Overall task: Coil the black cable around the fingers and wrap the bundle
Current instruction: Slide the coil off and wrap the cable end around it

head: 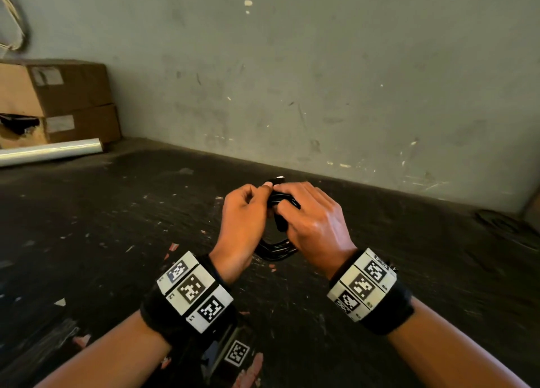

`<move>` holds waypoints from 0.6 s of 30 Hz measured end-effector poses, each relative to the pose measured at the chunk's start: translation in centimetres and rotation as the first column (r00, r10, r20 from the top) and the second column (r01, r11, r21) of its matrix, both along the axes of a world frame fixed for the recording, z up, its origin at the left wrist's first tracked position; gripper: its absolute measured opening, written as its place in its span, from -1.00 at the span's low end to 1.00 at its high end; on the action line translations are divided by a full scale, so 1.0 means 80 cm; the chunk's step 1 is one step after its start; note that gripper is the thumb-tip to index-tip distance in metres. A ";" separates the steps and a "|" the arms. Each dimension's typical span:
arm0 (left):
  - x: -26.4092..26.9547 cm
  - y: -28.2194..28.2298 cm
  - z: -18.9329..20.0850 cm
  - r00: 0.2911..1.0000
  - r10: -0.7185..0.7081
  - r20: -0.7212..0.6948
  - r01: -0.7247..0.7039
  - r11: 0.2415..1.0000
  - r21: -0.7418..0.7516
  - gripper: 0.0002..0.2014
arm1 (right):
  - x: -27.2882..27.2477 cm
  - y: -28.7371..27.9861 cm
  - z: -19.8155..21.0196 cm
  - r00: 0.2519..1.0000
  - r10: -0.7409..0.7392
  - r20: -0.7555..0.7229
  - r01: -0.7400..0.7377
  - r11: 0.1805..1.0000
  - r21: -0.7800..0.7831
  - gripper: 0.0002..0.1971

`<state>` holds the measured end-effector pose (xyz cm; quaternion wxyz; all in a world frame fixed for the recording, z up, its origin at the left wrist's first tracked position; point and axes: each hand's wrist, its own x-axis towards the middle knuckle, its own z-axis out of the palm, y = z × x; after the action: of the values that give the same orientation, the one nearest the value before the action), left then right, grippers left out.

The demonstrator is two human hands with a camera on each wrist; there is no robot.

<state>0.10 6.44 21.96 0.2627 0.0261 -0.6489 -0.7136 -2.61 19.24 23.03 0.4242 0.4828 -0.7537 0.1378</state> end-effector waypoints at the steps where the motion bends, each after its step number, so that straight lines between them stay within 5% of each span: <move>1: 0.000 0.000 -0.002 1.000 0.004 0.010 -0.004 1.000 0.003 -0.67 | 0.000 0.000 -0.001 1.000 0.001 -0.006 -0.001 1.000 -0.006 -0.97; 8: 0.005 0.002 0.001 0.990 -0.064 0.124 0.051 0.993 0.103 -0.78 | 0.000 0.004 -0.003 0.999 0.011 -0.046 -0.011 1.000 -0.010 -0.97; 18: 0.003 0.003 0.000 0.998 -0.068 0.012 0.067 0.997 0.026 -0.66 | -0.005 0.016 0.004 0.999 0.035 -0.002 -0.035 0.998 0.055 -0.83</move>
<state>0.34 6.69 21.97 0.2340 0.0120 -0.6418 -0.7302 -2.98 20.54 23.34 0.4094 0.5077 -0.7479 0.1238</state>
